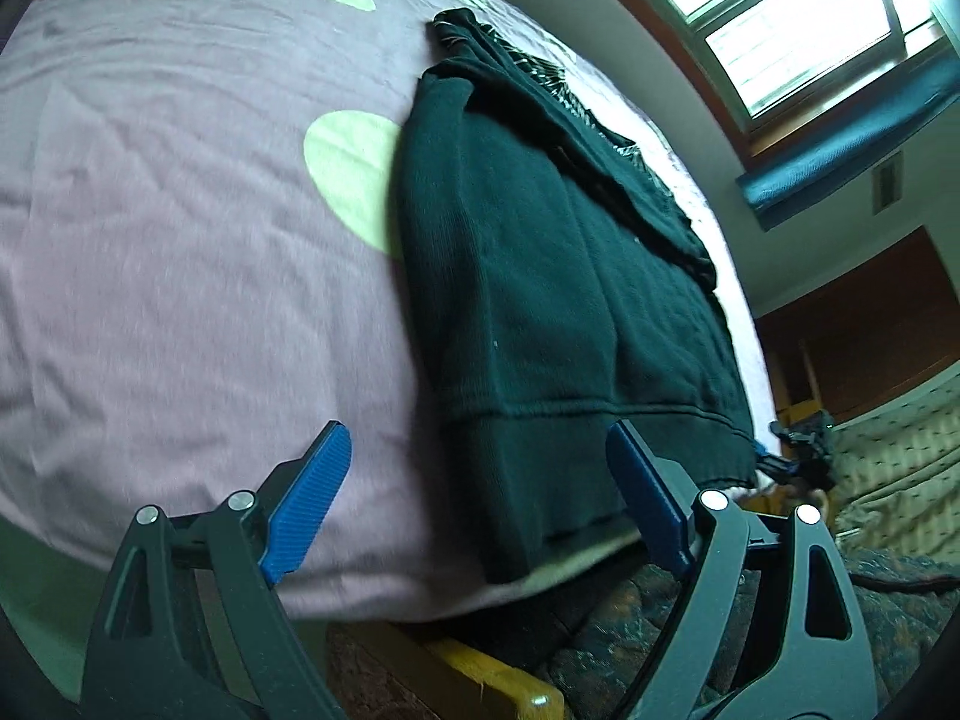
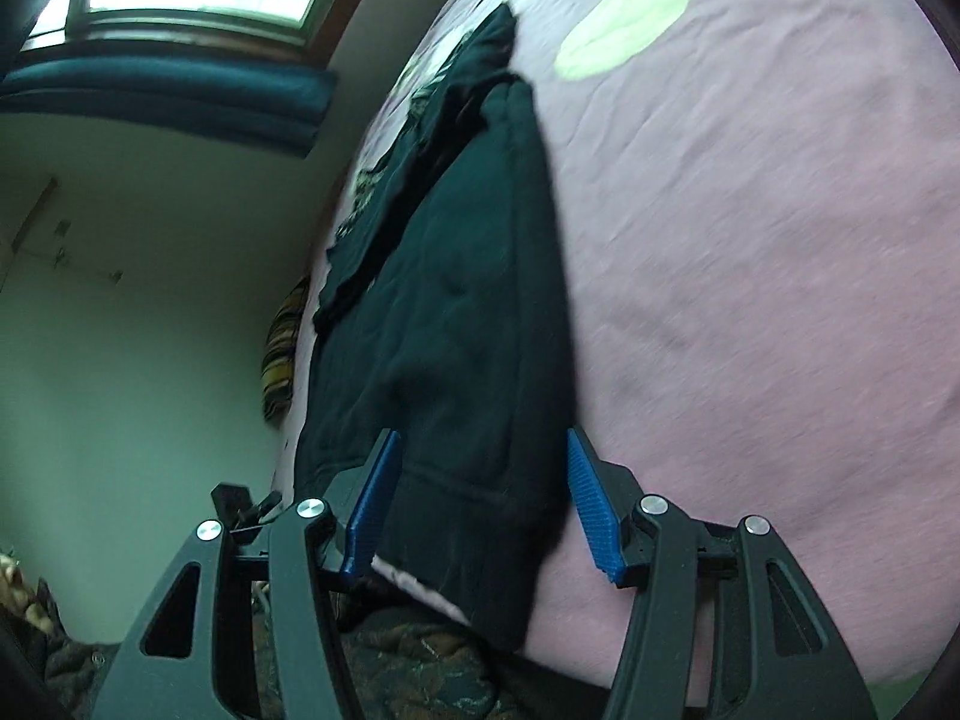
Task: Fold small clothes
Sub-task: 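Grasp the folded sweatshirt edge with the right gripper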
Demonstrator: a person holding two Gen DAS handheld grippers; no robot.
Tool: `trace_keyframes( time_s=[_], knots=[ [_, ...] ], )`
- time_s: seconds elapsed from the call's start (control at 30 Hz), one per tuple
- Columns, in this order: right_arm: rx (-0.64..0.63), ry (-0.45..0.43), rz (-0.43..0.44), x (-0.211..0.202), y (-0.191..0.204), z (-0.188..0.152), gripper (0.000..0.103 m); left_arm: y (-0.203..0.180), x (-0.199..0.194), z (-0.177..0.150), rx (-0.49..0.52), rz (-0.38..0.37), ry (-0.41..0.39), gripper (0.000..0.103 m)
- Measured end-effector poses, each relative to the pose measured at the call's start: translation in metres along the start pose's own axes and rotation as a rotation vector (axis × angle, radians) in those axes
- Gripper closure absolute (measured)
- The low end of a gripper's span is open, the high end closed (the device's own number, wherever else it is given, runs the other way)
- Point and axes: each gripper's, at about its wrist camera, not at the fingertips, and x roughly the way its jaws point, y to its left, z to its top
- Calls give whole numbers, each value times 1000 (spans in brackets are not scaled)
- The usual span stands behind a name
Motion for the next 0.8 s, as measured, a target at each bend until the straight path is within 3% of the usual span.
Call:
trace_keyframes(
  time_s=[0.33,0.47,0.53,0.67,0.73,0.8],
  knots=[
    [-48,65,71,15,16,-12,45,-14,17,-1,-15,-97,28,17],
    [-56,75,71,18,20,-21,48,-16,19,-1,-27,-74,26,20],
    [-58,89,82,23,23,-28,60,-22,21,0,-15,-20,40,26],
    [-85,135,52,43,31,-40,78,-40,27,0,59,89,58,24],
    [-78,130,47,44,31,-42,88,-43,32,-1,87,64,37,3],
    [-60,123,49,44,28,-43,92,-45,34,-1,97,56,15,2]
  ],
)
